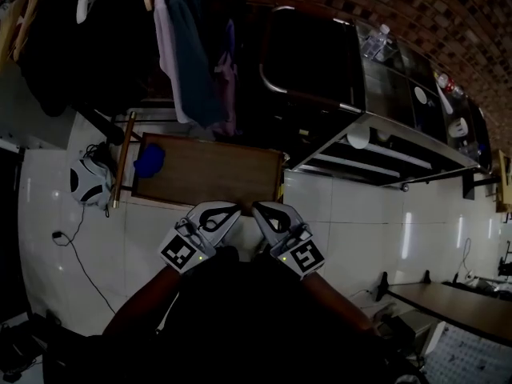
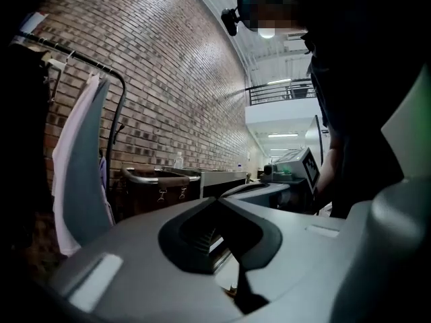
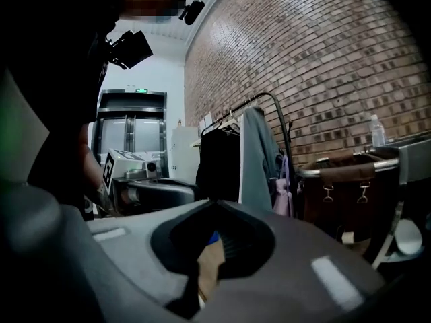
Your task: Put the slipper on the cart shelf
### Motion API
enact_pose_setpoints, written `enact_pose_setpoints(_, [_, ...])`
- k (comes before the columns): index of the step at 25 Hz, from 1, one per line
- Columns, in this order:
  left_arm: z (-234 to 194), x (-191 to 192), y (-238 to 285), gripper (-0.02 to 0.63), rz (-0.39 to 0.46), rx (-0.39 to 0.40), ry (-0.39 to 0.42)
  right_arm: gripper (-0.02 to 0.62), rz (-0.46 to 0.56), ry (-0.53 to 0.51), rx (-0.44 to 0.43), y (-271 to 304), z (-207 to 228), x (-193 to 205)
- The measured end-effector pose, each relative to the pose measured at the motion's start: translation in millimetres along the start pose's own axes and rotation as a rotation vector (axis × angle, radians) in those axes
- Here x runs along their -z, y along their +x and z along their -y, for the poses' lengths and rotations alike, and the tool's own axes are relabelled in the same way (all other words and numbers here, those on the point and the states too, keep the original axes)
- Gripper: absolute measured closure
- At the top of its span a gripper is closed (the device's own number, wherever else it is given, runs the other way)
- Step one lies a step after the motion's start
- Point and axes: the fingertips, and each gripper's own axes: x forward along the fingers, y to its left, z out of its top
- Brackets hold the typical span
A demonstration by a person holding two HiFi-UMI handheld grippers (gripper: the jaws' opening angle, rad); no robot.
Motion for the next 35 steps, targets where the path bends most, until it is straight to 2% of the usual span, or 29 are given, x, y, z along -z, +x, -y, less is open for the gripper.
enact_pose_setpoints(5, [-33,4,-27,0.601,0.011,0.049,-0.018,0.595,-0.009,0.022,0.068,38,-14,-1])
enact_pose_setpoints(9, [-44,8,-33,0.601,0.013,0.087,-0.021,0.595,-0.004,0.014,0.115,49,-12,-6])
enact_pose_setpoints(18, [-31,1,-16,0.601,0.010,0.107,-0.016,0.595,-0.017,-0.019,0.081,38,-8,-11])
enact_pose_setpoints(35, [-9,-7,3,0.601,0.012,0.070,0.008,0.595,0.006,-0.041,0.027,12,-1,-17])
